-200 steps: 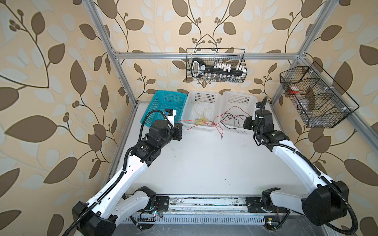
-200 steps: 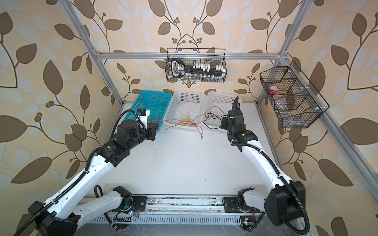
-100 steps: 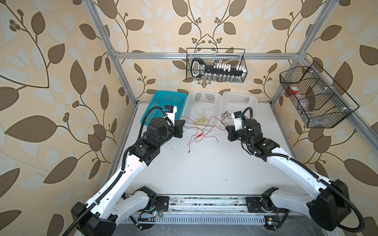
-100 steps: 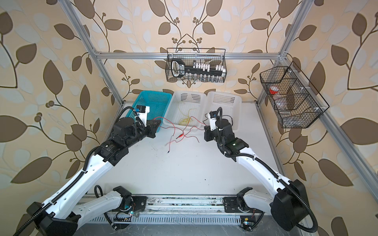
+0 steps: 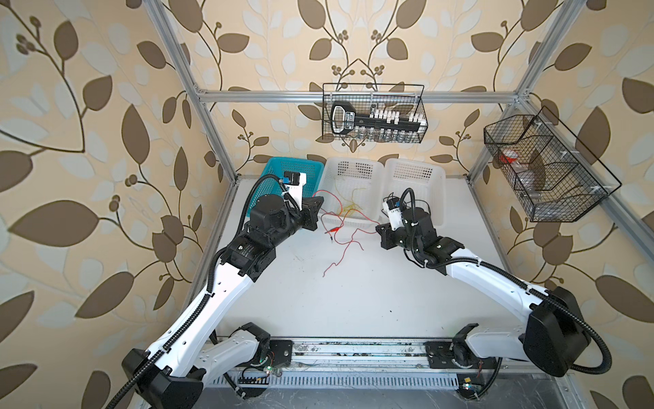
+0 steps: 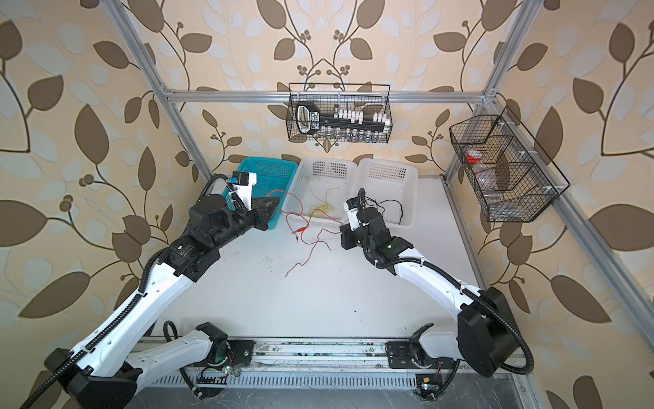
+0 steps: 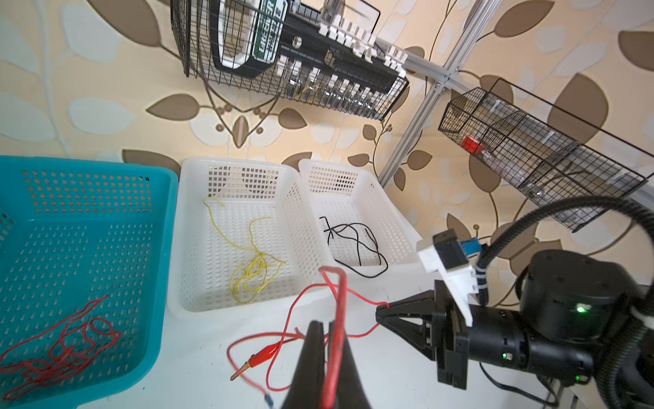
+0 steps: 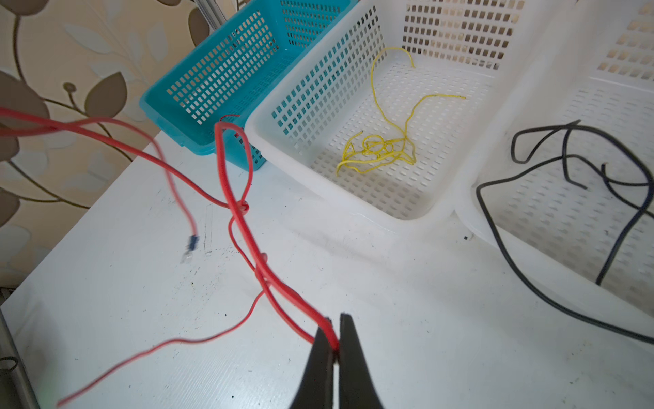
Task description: Untangle the cables
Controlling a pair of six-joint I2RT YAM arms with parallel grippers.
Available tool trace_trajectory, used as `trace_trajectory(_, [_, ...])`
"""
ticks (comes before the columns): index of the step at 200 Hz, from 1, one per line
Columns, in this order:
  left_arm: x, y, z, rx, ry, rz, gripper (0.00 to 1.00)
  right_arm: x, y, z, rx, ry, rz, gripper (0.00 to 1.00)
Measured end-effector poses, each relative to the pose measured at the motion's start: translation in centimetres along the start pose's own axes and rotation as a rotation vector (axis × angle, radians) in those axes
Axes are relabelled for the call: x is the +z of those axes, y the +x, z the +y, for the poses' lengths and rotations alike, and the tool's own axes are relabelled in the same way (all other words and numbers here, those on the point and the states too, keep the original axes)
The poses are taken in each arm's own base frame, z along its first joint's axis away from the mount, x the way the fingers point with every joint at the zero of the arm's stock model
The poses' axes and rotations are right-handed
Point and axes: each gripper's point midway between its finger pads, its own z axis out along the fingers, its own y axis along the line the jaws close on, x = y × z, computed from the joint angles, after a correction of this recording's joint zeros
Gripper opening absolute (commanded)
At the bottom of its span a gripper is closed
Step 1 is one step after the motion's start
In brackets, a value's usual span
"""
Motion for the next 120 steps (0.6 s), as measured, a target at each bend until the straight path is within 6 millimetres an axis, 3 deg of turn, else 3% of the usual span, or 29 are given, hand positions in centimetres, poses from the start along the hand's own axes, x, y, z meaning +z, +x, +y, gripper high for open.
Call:
trace_trajectory(28, [0.8, -0.1, -0.7, -0.010, 0.047, 0.002, 0.00, 0.9, -0.1, 1.2, 0.023, -0.075, -0.004, 0.00])
trace_trajectory(80, [2.4, 1.1, -1.8, -0.066, 0.133, 0.056, 0.00, 0.7, -2.8, 4.4, 0.054, -0.249, -0.101, 0.00])
trace_trajectory(120, [2.4, 1.0, -2.6, -0.082, 0.180, 0.058, 0.00, 2.5, -2.0, 3.9, 0.090, -0.268, -0.066, 0.00])
